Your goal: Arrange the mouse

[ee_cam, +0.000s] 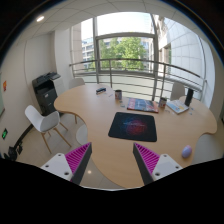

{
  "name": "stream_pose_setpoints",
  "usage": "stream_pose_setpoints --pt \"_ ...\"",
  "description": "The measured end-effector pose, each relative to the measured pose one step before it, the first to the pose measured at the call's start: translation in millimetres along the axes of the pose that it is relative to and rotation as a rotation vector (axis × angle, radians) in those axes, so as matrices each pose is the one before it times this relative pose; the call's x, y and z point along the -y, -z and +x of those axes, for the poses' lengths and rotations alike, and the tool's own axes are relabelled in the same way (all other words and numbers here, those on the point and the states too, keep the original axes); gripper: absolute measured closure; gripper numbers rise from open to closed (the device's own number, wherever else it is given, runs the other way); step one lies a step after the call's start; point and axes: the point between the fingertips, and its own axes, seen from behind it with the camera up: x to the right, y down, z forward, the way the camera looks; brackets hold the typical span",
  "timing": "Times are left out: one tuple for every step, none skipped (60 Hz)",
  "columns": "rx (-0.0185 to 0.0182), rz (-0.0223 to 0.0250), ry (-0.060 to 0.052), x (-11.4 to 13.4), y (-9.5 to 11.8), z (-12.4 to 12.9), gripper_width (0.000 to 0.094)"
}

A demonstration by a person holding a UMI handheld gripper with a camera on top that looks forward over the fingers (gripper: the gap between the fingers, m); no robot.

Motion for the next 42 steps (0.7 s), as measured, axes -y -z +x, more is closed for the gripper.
stream_pose_setpoints --pt "-0.00597 -0.00709 -0.0052 -2.67 0.54 1.97 0.0087" --pt "-0.00583 -0.00719 -0.0056 -3.16 0.5 2.34 0.009" --pt "-0.00581 -0.00798 -0.0056 -3.94 0.46 2.86 0.0089" --pt "-0.00597 -0.00834 -0.0054 -4.83 0.37 3.48 0.0089" --pt "-0.00674 -0.00822 -0.0062 -5.5 0.26 4.42 0.0089" --pt "-0.00722 -0.00826 -0.0064 -5.82 -0.2 5.39 0.009" --pt "-0.00679 -0.00843 -0.0059 -3.1 -0.81 4.34 0.009" --pt "-0.00773 -0.00837 -0.0051 -9.59 -1.47 9.47 0.0091" --pt "-0.00763 -0.00889 -0.0048 -7.01 -1.62 7.49 0.009" --pt "-0.00836 -0.00919 -0.0045 -7.39 -1.68 8.18 0.0089" --pt "-0.00898 -0.00897 -0.005 -7.06 -2.15 8.94 0.009" --pt "-0.0096 -0.00853 -0.0056 -7.31 -2.15 9.25 0.0088" --pt "-0.00961 -0.00874 -0.0053 -7.68 -2.52 10.31 0.0089" --pt "-0.00958 -0.00968 -0.0046 -5.43 -4.2 12.77 0.0089" --pt "-0.01025 -0.00847 -0.0038 -7.34 -2.54 10.56 0.0089" --pt "-0.01037 -0.00814 -0.0036 -7.09 -3.2 11.1 0.0088" --pt "-0.01093 -0.00798 -0.0032 -6.93 -3.69 11.18 0.0089" --pt "-0.01126 -0.00824 -0.0034 -6.61 -3.63 12.01 0.0089" --pt "-0.01144 -0.00692 -0.0035 -6.16 -3.79 11.87 0.0089" --pt "-0.01263 -0.00568 -0.0033 -5.67 -4.25 12.01 0.0089" --pt "-0.01347 -0.00448 -0.0025 -5.11 -4.12 12.51 0.0087" --pt "-0.01419 -0.00325 -0.0023 -4.55 -4.07 12.6 0.0089" --pt "-0.0143 -0.00197 -0.0021 -4.1 -4.26 12.74 0.0088" --pt "-0.01404 -0.00187 -0.0014 -3.84 -4.15 11.93 0.0088" --pt "-0.01325 -0.00208 -0.001 -3.91 -4.75 11.87 0.0088" --pt "-0.01214 -0.00053 -0.0005 -2.52 -4.98 11.65 0.0089" --pt "-0.01115 0.00354 -0.0013 -1.34 -4.9 11.04 0.0088" --pt "-0.0098 0.00799 -0.0012 0.13 -5.51 10.55 0.0086" --pt "-0.00817 0.01031 0.0006 0.87 -5.47 9.98 0.0089" --pt "-0.00678 0.00935 0.0022 0.99 -5.86 9.37 0.0089" --pt "-0.0072 0.00676 0.0032 0.03 -6.3 9.5 0.0089" --pt "-0.00785 0.00383 0.0021 -0.1 -5.92 9.54 0.009" --pt "-0.00777 0.00297 0.0003 -0.07 -6.03 9.05 0.009" --pt "-0.0063 0.00299 -0.0015 0.34 -5.76 8.7 0.009" --pt "-0.00442 0.00472 -0.0026 0.77 -6.63 8.28 0.0089" --pt "-0.00204 0.00474 -0.0033 1.2 -6.56 7.05 0.0091" --pt "-0.00015 0.00393 -0.0038 0.91 -6.65 6.72 0.0091" --pt "-0.00054 0.00266 -0.0049 1.17 -6.11 5.86 0.0088" --pt "-0.00076 0.00148 -0.0062 1.02 -7.0 5.82 0.0087" --pt "-0.00135 0.00077 -0.007 1.26 -7.04 6.1 0.0088" --pt "-0.00155 0.00038 -0.0078 1.13 -5.95 5.57 0.0089" --pt "-0.00125 -0.0002 -0.0079 1.07 -6.44 5.63 0.0089"
